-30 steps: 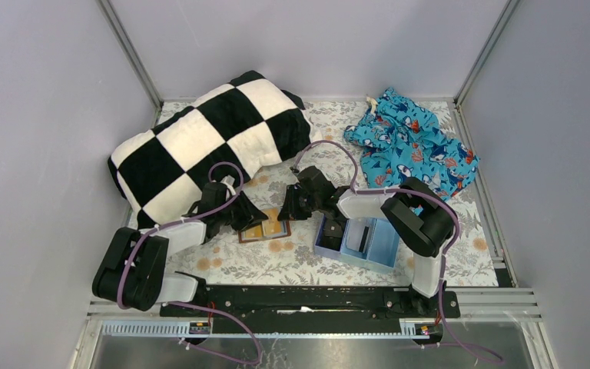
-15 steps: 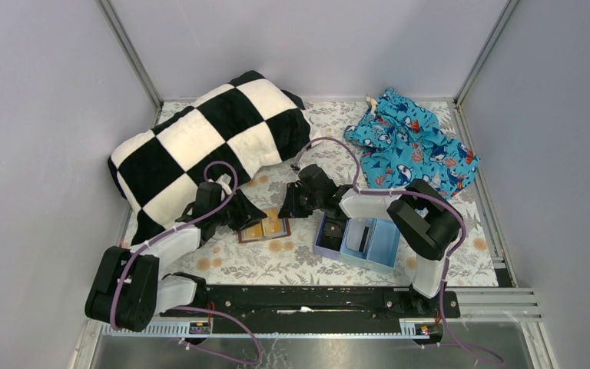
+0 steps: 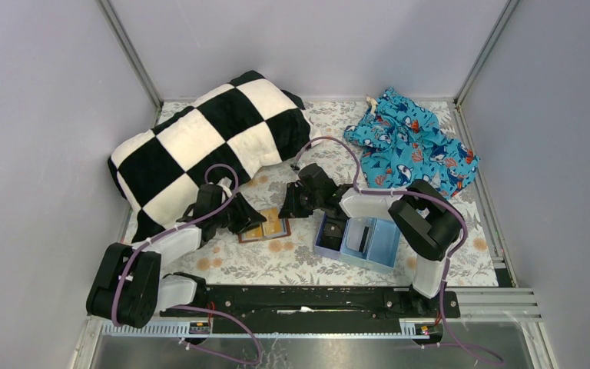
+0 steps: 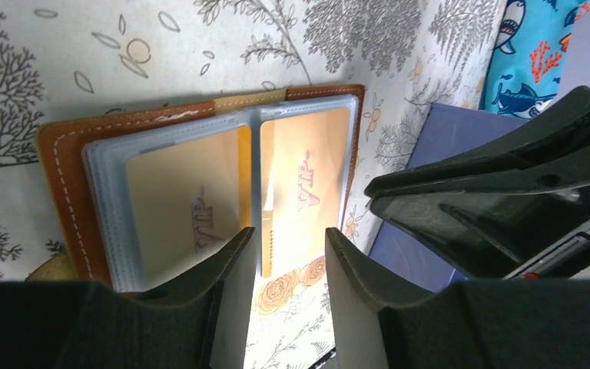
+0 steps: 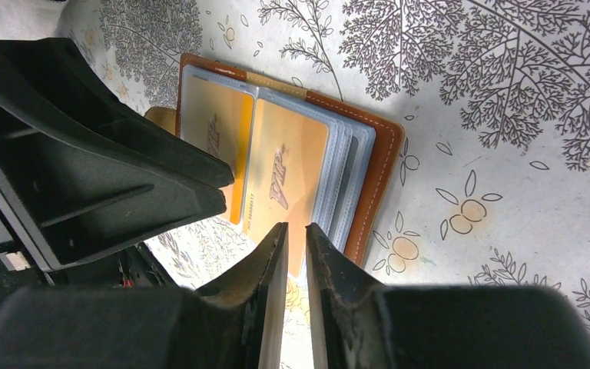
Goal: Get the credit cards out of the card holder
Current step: Remove the credit card from the card holder.
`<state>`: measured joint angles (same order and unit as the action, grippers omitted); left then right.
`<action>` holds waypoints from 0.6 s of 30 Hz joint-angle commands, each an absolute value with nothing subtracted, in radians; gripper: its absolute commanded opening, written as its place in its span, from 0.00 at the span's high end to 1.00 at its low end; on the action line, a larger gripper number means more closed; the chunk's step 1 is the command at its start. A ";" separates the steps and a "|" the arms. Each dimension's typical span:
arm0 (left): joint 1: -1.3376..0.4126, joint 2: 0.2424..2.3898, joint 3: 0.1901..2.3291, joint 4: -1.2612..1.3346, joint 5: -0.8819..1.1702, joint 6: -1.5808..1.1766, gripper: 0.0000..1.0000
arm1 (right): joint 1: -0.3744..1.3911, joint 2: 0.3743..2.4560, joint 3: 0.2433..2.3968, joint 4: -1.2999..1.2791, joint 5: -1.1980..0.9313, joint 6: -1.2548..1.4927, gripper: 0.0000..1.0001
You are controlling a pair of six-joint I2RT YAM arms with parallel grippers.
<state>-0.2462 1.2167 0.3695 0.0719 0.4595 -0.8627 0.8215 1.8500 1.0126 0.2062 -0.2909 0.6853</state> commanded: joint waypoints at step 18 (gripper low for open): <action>-0.239 1.161 0.357 0.079 0.484 -0.821 0.59 | 0.819 1.746 1.029 0.117 -0.231 0.591 0.77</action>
<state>-0.2462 1.2018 0.3592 0.0677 0.4644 -0.8482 0.8215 1.7805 1.0126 0.1360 -0.2527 0.6186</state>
